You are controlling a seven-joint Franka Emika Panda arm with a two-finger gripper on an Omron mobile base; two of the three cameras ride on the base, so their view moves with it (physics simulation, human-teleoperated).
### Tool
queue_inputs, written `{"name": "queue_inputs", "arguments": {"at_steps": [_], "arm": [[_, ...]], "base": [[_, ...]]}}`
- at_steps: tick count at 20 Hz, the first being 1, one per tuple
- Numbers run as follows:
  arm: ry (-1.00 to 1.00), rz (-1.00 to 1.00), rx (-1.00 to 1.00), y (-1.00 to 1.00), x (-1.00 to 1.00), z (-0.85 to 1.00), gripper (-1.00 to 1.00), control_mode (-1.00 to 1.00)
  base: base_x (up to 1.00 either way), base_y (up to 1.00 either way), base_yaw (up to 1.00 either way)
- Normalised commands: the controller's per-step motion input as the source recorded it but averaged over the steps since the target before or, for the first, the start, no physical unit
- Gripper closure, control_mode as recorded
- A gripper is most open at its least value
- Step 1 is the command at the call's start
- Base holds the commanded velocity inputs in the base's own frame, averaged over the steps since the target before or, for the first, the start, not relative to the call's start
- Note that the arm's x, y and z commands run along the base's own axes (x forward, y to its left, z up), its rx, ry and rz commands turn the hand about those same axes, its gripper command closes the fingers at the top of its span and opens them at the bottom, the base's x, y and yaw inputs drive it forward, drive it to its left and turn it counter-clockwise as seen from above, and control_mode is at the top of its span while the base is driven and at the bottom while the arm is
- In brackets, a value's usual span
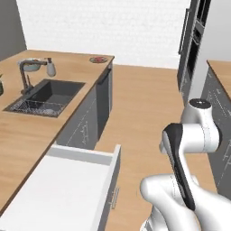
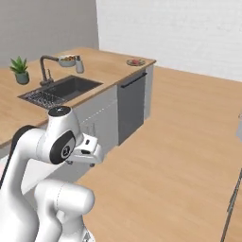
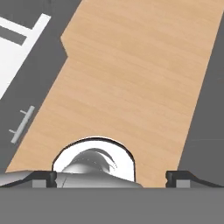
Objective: Pick up the knife from the drawer and place it on the cutting board. Then place the meat from the plate to the cutting board.
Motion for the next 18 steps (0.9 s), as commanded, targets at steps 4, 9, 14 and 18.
{"name": "queue_inputs", "arguments": {"at_steps": [4,9,14,18], "arm": [[0.00,0.00,0.00,0.00,0.00,0.00,-1.00,1.00],[0.00,0.00,0.00,0.00,0.00,0.00,-1.00,1.00],[0.00,0.00,0.00,0.00,0.00,0.00,-1.00,1.00],[0.00,0.00,0.00,0.00,0.00,0.00,-1.00,1.00]], "base": [[1.00,-0.25,-0.28],[1.00,-0.07,-0.09],[1.00,-0.07,0.00],[1.00,0.00,0.00]]}}
